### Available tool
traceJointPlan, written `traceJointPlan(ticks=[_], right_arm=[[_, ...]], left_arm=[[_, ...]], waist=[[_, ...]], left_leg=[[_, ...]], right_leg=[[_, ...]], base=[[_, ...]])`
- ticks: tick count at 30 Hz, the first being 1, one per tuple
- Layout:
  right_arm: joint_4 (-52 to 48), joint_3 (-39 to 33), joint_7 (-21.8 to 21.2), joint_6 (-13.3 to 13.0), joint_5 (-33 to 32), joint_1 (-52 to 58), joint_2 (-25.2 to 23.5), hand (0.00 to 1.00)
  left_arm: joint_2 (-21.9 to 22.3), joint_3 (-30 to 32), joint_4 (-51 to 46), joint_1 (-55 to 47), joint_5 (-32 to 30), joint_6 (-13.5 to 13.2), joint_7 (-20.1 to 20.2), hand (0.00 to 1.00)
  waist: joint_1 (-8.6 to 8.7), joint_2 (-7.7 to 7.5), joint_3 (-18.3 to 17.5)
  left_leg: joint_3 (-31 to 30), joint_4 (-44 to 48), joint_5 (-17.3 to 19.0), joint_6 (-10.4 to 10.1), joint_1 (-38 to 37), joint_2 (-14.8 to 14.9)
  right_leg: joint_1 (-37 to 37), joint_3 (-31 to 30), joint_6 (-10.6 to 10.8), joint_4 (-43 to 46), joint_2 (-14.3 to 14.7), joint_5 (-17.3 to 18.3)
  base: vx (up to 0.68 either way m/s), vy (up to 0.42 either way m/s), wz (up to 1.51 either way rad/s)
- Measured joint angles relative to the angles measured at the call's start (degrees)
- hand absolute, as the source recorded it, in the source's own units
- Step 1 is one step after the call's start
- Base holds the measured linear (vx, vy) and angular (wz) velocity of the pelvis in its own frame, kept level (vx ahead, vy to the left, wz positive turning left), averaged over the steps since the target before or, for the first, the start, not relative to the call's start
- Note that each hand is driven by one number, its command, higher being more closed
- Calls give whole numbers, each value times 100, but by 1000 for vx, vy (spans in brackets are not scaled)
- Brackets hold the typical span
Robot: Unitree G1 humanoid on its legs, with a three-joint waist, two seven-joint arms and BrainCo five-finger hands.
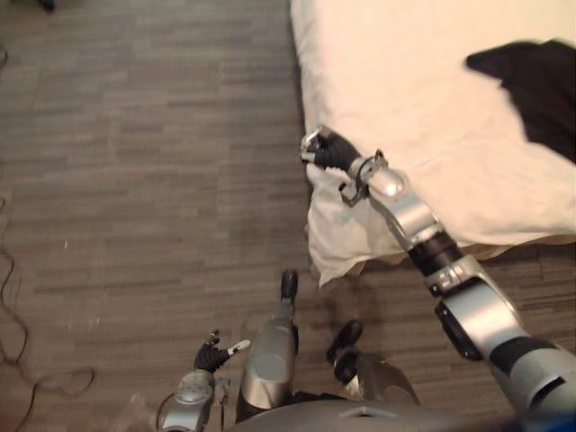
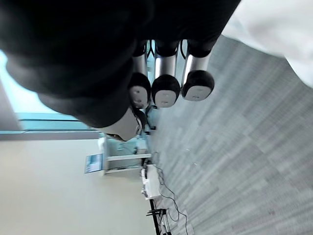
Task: Tidy the bed and pick cloth on bed and put in laundry
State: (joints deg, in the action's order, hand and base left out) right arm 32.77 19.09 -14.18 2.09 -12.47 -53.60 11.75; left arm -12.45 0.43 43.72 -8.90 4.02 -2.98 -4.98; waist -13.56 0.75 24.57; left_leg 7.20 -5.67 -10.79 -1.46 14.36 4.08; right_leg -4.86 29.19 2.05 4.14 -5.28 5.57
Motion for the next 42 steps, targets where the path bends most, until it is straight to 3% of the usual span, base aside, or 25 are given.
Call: traceJointPlan(ticks=[8, 14, 22, 26, 31, 37, 42], right_arm=[[808, -333, 235, 306, -421, -153, 461, 100], [1130, -353, 300, 481, -665, -147, 390, 100], [1330, -1069, 477, 482, -1473, -51, -31, 100], [1459, -1473, 474, 256, -1546, 347, -522, 100], [1948, -1899, 390, 66, -1766, 1396, -965, 100], [2174, -2537, 462, -224, -1983, 3049, -843, 100], [2078, -2881, 513, -756, -2737, 4035, -480, 100]], left_arm=[[148, -289, -22, 396, 167, -73, 40, 0], [321, -623, -30, 850, 297, -76, 140, 0], [326, -748, -27, 955, 421, -56, 182, 0], [428, -752, -176, 942, 422, 129, 5, 0], [511, -747, -441, 788, 413, 137, -40, 0], [504, -685, -537, 559, 413, 0, -230, 0], [482, -686, -519, 436, 398, -68, -315, 0]], waist=[[-20, 451, 227], [12, 782, 283], [245, 814, 275], [504, 813, 276], [705, 791, 297], [981, 692, 369], [1252, 563, 373]], left_leg=[[-6, 5, -150, 144, 610, -164], [18, 6, -162, 151, 761, -268], [29, 7, -132, 163, 869, -359], [99, 7, -120, 149, 851, -446], [270, 4, 17, 176, 559, -520], [508, 3, 140, 64, 330, -533], [680, 3, 199, -18, -224, -466]], right_leg=[[-666, 28, 103, 214, -211, -77], [-1088, -68, 156, 679, -440, 142], [-1333, -112, 194, 1040, -608, 268], [-1353, -188, 209, 1048, -702, 252], [-1155, -414, 267, 986, -762, 225], [-974, -657, 384, 762, -757, 143], [-410, -919, 400, 326, -618, -42]], base=[[62, 62, 6], [61, 28, -1], [8, 8, 3], [21, 22, -5], [58, 22, -21], [90, -10, -24], [126, -60, -42]])
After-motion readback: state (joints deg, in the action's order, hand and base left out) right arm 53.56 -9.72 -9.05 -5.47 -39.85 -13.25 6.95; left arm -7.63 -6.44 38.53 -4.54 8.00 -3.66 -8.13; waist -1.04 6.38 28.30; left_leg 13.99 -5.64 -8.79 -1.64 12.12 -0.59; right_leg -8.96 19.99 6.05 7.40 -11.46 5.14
